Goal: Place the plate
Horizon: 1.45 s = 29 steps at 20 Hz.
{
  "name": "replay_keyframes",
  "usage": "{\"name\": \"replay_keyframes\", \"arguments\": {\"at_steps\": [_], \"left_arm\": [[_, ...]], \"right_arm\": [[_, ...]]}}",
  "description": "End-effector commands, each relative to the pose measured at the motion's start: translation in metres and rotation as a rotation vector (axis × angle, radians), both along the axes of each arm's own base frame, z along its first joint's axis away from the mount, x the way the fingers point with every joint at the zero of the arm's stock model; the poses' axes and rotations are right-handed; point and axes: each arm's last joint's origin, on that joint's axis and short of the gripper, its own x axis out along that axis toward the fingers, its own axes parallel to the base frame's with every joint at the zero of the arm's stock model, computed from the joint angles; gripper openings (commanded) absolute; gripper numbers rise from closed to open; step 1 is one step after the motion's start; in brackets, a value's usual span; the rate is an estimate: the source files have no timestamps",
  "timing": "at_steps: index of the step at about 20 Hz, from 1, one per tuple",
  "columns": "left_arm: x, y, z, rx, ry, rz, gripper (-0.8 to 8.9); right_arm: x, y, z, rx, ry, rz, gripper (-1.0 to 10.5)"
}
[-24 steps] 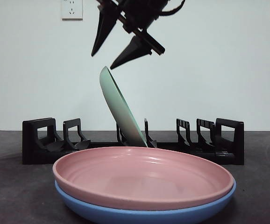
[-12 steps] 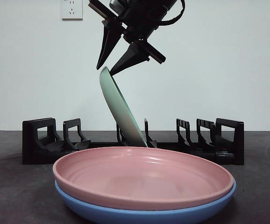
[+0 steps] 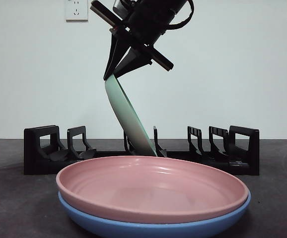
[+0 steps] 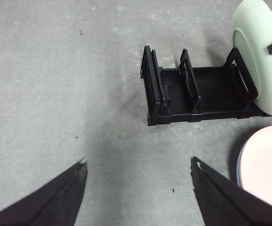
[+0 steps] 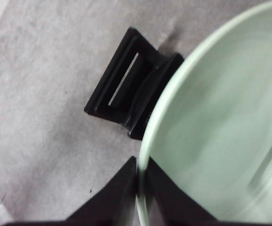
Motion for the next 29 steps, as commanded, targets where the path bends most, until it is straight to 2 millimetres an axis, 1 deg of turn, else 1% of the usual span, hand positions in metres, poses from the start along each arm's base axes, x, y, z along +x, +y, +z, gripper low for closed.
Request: {"name": "replay_keyframes", "arguments": {"at_steps": [1,3,7,12,14,15,17,18,22,24,26,29], "left_arm": [[0.0,0.0,0.004,-0.005,-0.014,0.004,3.44],[0.0,0.0,0.004,-0.006,-0.014,0.004,3.44],[0.0,0.0,0.004,-0.006,-0.014,0.004,3.44],[0.0,0.0,0.004,-0.026,-0.01,0.02,3.44],[0.0,0.0,0.004,-0.027,-0.01,0.02,3.44],[0.0,0.0,0.004,-0.027,-0.01,0.02,3.44],[0.0,0.0,0.004,-0.03,-0.009,0.023,3.44],[0.0,0.0,0.004,-0.044,-0.007,0.033,3.44],[0.0,0.0,0.004,-0.067,-0.002,0.05,3.44],[0.0,0.0,0.004,-0.068,-0.002,0.051,3.44],[0.0,0.0,0.004,-0.068,-0.002,0.051,3.44],[0.0,0.0,0.004,-0.073,-0.001,0.054,3.44]], "right_arm": [[0.001,0.008,0.002,0.022,-0.011,0.037,0.1],[-0.005,0.004,0.013,0.05,-0.019,0.054,0.1],[-0.029,-0.013,0.056,0.108,-0.082,0.084,0.1],[-0.076,-0.036,0.108,0.151,-0.237,0.201,0.1],[-0.1,-0.044,0.122,0.172,-0.301,0.212,0.1],[-0.111,-0.048,0.125,0.181,-0.348,0.201,0.1],[-0.136,-0.059,0.124,0.238,-0.466,0.186,0.1],[-0.15,-0.068,0.121,0.275,-0.523,0.177,0.1],[-0.192,-0.1,0.104,0.421,-0.696,0.158,0.1],[-0.208,-0.113,0.096,0.507,-0.762,0.158,0.1],[-0.221,-0.124,0.086,0.553,-0.802,0.166,0.1],[-0.234,-0.136,0.067,0.54,-0.796,0.186,0.1]]}}
